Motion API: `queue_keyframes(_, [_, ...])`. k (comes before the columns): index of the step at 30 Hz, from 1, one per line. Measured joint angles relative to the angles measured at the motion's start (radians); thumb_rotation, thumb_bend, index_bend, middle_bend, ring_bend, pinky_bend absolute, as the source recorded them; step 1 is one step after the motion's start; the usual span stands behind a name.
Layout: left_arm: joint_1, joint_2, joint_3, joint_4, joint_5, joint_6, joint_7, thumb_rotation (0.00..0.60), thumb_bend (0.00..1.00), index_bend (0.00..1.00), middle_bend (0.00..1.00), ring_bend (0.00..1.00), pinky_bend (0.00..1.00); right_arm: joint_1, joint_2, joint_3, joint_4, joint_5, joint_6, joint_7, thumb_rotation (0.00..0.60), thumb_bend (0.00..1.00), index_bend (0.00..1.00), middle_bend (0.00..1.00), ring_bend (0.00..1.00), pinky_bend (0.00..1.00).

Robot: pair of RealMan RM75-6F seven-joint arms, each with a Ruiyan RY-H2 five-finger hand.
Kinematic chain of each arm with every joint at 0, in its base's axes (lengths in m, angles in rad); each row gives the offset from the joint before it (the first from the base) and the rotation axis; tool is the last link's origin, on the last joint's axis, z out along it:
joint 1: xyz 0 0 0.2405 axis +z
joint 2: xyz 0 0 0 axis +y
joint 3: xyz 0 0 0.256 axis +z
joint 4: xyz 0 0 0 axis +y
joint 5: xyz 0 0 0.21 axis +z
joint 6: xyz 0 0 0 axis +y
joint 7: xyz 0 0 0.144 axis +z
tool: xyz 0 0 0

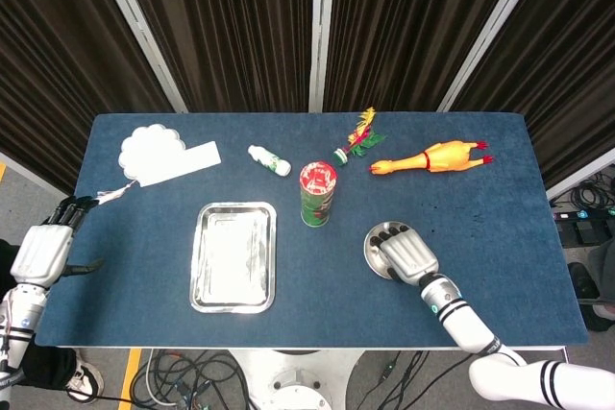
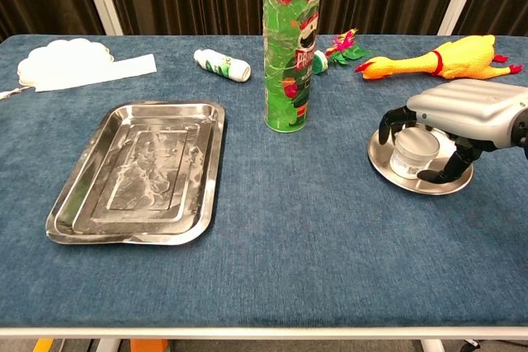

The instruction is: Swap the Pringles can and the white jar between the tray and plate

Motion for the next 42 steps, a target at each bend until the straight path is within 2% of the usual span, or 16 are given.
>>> queue_keyframes(6, [0.008, 0.0, -0.01, 0.001, 0.004, -0.006, 0.002, 0.6, 0.09, 0.11, 0.09, 0.04, 0.32, -0.001, -0.014, -0.002, 0.019, -0.015, 0.03, 0.022, 0.6, 0.27, 0.44, 0.4, 0.38, 0.39])
queue_keyframes(17, [0.014, -0.003, -0.018, 0.002, 0.016, -0.022, 0.009, 0.6, 0.09, 0.11, 0.09, 0.04, 0.32, 0.0, -0.029, -0.011, 0.043, -0.026, 0.055, 0.042, 0.6, 0.29, 0.54, 0.47, 0.45, 0.42])
queue_keyframes(21, [0.018, -0.005, -0.021, 0.007, 0.018, -0.028, 0.006, 0.6, 0.09, 0.11, 0.09, 0.04, 0.32, 0.002, -0.027, -0.01, 0.042, -0.035, 0.062, 0.05, 0.6, 0.3, 0.55, 0.47, 0.45, 0.47])
queue_keyframes(26, [0.022, -0.004, -0.025, 0.009, 0.021, -0.028, -0.001, 0.6, 0.09, 0.11, 0.09, 0.04, 0.32, 0.008, -0.014, -0.005, 0.018, -0.039, 0.067, 0.046, 0.6, 0.3, 0.55, 0.47, 0.45, 0.48])
queue_keyframes(36, [0.048, -0.004, -0.029, 0.017, 0.031, 0.001, -0.022, 0.6, 0.09, 0.11, 0.09, 0.04, 0.32, 0.051, 0.032, 0.02, -0.121, -0.069, 0.089, -0.039, 0.6, 0.3, 0.56, 0.47, 0.45, 0.48])
queue_keyframes(42, [0.069, -0.013, -0.023, 0.032, 0.05, 0.023, -0.042, 0.6, 0.09, 0.11, 0.09, 0.04, 0.32, 0.115, -0.012, 0.03, -0.139, -0.052, 0.045, -0.096, 0.6, 0.3, 0.56, 0.47, 0.45, 0.48])
